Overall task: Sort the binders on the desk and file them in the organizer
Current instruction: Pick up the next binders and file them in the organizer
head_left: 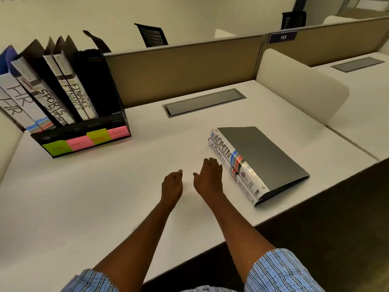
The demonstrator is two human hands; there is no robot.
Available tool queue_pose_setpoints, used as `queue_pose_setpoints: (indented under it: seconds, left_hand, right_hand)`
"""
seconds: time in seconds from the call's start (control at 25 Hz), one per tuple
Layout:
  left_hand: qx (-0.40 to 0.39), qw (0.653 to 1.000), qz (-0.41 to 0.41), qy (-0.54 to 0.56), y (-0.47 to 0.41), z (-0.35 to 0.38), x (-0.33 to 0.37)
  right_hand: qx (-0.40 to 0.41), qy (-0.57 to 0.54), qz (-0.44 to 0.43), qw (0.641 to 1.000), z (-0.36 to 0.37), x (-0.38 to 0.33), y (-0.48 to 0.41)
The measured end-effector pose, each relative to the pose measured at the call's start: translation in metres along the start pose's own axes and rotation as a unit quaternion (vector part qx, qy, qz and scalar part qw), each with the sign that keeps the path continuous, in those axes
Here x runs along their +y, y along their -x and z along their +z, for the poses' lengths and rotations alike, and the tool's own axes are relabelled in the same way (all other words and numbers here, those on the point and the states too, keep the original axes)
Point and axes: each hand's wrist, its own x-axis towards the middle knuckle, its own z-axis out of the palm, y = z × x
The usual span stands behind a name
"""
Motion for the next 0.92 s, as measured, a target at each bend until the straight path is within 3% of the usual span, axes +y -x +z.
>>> queue_pose_setpoints:
  seconds: [0.48,0.64,0.76,0.92]
  left_hand:
    - [-0.062,0.971,-0.141,0.185,-0.015,0.091,0.040]
    - [-0.086,0.959,-0.174,0.207,-0.017,0.121,0.058]
    - [-0.087,0.956,-0.193,0.201,-0.020,0.135,0.068]
    - [-0.102,0.958,-0.189,0.191,-0.024,0.143,0.072]
  right_hand:
    - [0.072,0.010,0.014,0.997,-0.044,0.076,-0.031]
    - [0.005,0.096,0.069,0.993,-0.066,0.099,-0.039]
    - [-0.062,0.115,0.113,0.985,-0.070,0.109,-0.042]
    - [-0.093,0.132,0.123,0.979,-0.067,0.113,-0.044]
